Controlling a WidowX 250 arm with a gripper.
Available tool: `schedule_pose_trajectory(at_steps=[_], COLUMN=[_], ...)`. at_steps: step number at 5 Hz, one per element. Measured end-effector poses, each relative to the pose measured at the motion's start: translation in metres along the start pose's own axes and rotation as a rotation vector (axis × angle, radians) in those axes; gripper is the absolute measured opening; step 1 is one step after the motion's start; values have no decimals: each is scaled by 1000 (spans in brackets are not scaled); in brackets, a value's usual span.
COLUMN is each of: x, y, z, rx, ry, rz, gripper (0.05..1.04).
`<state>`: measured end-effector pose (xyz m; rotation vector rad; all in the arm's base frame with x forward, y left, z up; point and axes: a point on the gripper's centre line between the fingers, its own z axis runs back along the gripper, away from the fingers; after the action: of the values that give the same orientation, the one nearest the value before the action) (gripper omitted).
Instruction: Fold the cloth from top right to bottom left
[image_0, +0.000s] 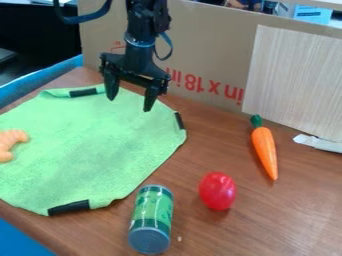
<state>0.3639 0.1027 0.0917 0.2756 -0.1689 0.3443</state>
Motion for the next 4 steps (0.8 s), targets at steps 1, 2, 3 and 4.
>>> schedule_pose_trajectory(at_steps=[1,2,3,4], x=[-5,-3,7,8], y=[-3,-8,-18,-27], z=[-11,-11,0,-6], rx=[1,-31,-44,-60], ry=[32,22,-14,5], rz=[-5,19,34,54], gripper=[1001,1001,1001,1001])
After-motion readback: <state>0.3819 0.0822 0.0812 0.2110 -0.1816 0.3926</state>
